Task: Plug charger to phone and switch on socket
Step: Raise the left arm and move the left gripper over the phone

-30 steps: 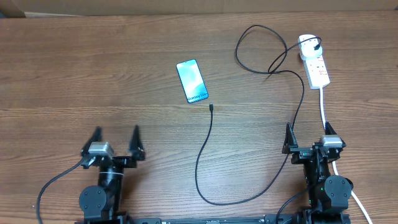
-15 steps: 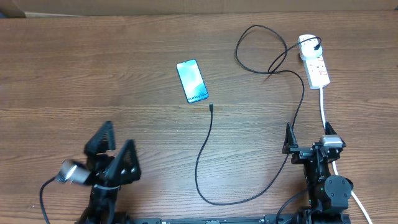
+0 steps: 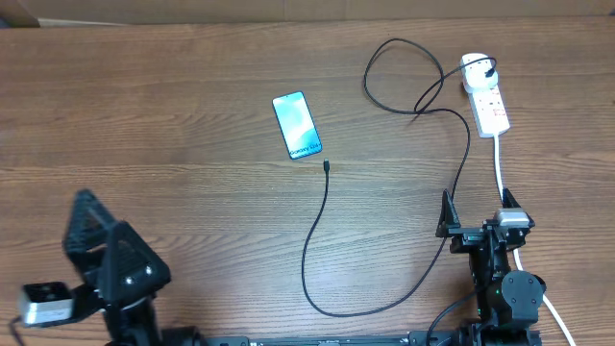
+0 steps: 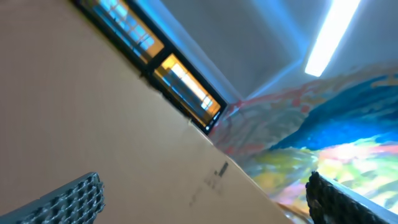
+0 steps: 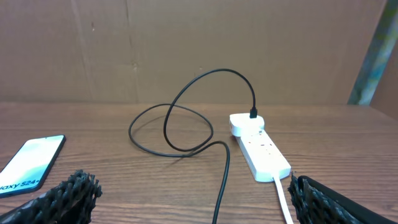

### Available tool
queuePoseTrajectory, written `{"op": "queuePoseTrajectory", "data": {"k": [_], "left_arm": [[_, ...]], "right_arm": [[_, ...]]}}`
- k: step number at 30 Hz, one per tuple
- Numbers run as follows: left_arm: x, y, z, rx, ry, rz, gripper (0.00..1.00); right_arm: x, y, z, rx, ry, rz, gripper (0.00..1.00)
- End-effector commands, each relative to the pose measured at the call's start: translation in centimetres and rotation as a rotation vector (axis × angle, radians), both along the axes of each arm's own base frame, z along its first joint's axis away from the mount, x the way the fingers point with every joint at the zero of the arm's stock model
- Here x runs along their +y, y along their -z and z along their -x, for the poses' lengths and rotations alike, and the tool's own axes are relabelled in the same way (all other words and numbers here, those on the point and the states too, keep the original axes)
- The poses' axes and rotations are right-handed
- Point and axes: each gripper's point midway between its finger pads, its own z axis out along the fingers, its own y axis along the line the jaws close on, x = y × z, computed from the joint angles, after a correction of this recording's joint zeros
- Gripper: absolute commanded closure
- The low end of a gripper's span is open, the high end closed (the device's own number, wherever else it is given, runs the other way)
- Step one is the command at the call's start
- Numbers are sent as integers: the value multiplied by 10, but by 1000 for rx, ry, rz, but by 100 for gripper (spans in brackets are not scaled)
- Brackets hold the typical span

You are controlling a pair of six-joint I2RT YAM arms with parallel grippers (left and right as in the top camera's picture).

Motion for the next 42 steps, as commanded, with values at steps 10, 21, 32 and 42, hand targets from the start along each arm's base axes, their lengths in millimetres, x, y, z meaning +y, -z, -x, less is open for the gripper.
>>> {"op": "queuePoseTrajectory", "data": {"k": [10, 21, 32, 42], "left_arm": [[-38, -70, -121, 633, 68, -404, 0], [-85, -2, -174, 1183, 534, -449, 0], [-111, 142, -211, 1766, 339, -451, 0], [-150, 228, -245, 2025, 336, -394, 0]], "right_arm": [[0, 1, 0, -5, 3, 1, 0], [0, 1, 0, -5, 3, 1, 0], [0, 1, 0, -5, 3, 1, 0], [0, 1, 0, -5, 3, 1, 0]]}}
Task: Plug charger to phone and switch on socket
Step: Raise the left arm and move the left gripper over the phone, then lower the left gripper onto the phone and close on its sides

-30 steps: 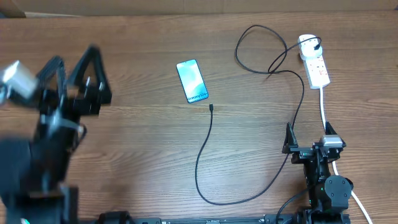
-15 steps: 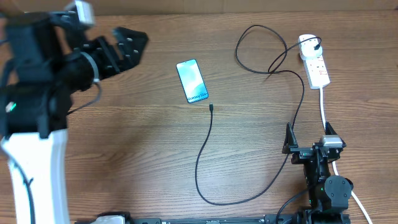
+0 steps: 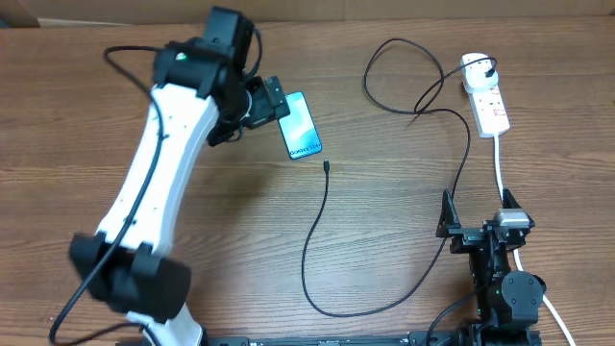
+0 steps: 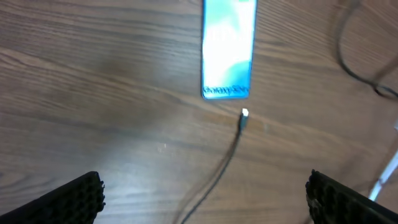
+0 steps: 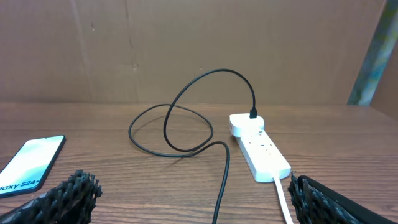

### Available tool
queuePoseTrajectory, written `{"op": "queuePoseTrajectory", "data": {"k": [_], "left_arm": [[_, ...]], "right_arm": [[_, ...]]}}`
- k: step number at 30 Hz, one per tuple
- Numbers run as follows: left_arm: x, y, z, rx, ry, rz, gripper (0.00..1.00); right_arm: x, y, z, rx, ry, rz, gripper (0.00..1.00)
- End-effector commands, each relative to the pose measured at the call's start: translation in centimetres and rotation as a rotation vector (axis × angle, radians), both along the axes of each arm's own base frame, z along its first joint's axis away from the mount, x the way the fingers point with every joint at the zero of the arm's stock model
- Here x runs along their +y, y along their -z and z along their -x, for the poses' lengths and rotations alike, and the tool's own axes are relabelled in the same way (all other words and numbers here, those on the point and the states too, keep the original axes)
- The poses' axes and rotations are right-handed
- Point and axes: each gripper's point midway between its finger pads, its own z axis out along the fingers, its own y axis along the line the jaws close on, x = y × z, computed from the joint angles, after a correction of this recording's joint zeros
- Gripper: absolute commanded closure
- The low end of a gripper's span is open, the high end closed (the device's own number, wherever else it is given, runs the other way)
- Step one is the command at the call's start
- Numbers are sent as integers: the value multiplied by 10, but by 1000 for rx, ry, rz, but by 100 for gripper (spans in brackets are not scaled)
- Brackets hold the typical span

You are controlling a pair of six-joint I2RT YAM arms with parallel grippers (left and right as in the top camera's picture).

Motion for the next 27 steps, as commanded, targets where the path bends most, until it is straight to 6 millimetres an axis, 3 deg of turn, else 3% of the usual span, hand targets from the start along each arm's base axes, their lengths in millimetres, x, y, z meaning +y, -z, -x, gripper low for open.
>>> {"op": "queuePoseTrajectory", "data": {"k": [1, 5, 14, 20, 27], "left_arm": [[-16, 5, -20, -23, -58, 38, 0], [-42, 25, -40, -29, -56, 96, 0], [-81, 107, -56, 60, -51, 68, 0], [-81, 148, -59, 87, 98, 0, 0], [-61, 154, -68, 65, 71, -78, 0]], "right_arm": [[0, 2, 0, -4, 3, 1, 0], [0, 2, 0, -4, 3, 1, 0], [0, 2, 0, -4, 3, 1, 0], [0, 2, 0, -4, 3, 1, 0], [0, 2, 0, -4, 3, 1, 0]]}}
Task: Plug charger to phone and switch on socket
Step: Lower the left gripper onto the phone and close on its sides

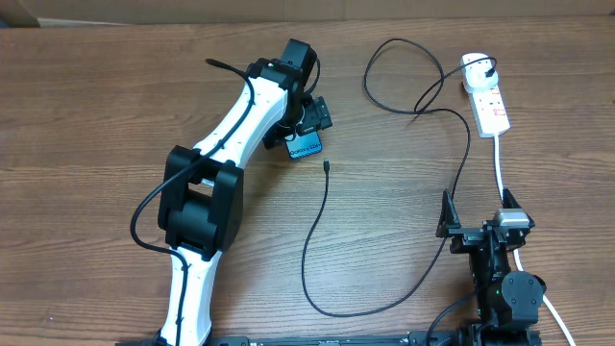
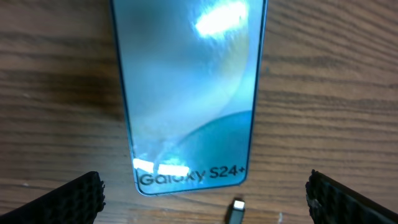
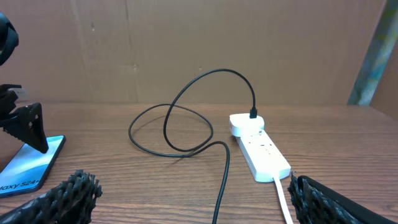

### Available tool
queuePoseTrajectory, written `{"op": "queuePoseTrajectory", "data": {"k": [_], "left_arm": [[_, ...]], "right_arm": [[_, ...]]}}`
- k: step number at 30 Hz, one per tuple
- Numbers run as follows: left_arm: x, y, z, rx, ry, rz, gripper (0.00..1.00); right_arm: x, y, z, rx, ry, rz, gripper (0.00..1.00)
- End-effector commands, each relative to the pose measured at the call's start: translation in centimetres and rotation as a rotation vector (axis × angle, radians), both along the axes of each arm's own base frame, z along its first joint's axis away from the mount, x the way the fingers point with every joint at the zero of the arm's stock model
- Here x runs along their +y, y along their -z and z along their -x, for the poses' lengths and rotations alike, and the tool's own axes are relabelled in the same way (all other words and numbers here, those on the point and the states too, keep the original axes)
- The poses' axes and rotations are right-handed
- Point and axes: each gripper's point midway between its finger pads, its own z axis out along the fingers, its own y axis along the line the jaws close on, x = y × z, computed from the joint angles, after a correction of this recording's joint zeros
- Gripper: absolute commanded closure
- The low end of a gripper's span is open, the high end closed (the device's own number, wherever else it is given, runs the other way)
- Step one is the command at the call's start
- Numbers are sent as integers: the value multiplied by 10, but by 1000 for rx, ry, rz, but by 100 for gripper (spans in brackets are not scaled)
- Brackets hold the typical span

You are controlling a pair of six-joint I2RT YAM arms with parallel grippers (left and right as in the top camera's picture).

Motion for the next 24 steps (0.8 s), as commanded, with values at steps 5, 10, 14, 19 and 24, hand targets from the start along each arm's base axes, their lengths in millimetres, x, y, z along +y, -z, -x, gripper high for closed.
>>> {"op": "queuePoseTrajectory", "data": {"k": [5, 10, 14, 19, 24], "left_arm": [[18, -1, -24, -99, 1, -102, 0], [14, 6, -35, -130, -1, -86, 0], [13, 9, -40, -147, -5, -88, 0], [18, 11, -42, -156, -12, -117, 0], [19, 12, -43, -158, -14, -125, 0]], "right_arm": [[0, 2, 0, -3, 3, 1, 0], [0, 2, 0, -3, 3, 1, 0], [0, 2, 0, -3, 3, 1, 0], [0, 2, 0, -3, 3, 1, 0], [0, 2, 0, -3, 3, 1, 0]]}}
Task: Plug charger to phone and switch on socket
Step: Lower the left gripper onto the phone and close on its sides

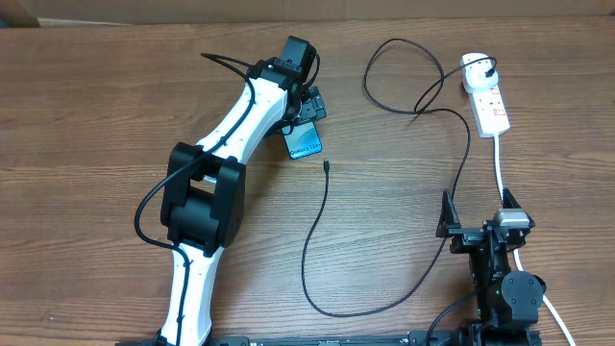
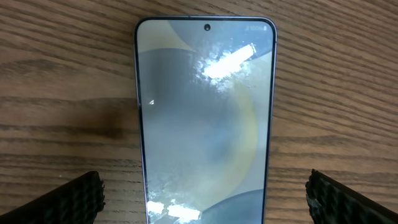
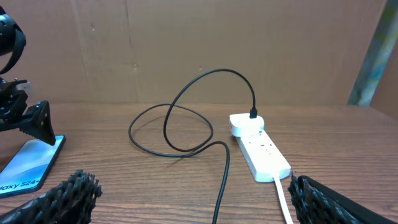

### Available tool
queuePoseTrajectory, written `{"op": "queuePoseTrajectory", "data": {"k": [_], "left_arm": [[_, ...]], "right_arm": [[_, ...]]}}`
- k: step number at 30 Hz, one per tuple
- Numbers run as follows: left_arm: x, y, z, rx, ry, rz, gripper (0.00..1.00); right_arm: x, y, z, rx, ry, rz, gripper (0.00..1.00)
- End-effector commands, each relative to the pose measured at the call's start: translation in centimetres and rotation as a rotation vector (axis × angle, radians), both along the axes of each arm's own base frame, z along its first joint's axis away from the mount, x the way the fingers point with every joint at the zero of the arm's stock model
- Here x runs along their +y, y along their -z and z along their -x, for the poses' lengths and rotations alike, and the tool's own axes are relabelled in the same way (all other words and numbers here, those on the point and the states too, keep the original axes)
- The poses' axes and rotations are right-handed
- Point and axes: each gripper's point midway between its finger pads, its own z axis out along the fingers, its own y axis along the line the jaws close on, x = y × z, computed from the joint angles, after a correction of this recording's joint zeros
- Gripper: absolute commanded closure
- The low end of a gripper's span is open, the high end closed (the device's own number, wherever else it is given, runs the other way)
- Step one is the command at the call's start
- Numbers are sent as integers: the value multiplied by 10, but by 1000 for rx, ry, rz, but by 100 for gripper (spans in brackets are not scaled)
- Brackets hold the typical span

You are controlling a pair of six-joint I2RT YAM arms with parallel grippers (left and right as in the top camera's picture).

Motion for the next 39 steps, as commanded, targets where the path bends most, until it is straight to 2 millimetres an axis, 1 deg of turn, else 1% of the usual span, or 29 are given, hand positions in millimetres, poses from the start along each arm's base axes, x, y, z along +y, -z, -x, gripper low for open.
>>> {"op": "queuePoseTrajectory", "data": {"k": [1, 7, 11, 15, 21, 34, 39], "left_arm": [[5, 5, -5, -10, 6, -33, 0], [-4, 8, -2, -9, 26, -36, 0], [-8, 6, -3, -34, 33, -68, 0], [-4, 5, -4, -48, 26, -105, 0], [2, 6, -3, -37, 16, -110, 0], [0, 6, -5, -45, -14, -97, 0], [1, 16, -2, -41, -13, -98, 0]], "right_arm": [[0, 2, 0, -3, 3, 1, 0], [0, 2, 0, -3, 3, 1, 0], [0, 2, 0, -3, 3, 1, 0], [0, 2, 0, -3, 3, 1, 0], [0, 2, 0, -3, 3, 1, 0], [0, 2, 0, -3, 3, 2, 0], [0, 2, 0, -3, 3, 1, 0]]}}
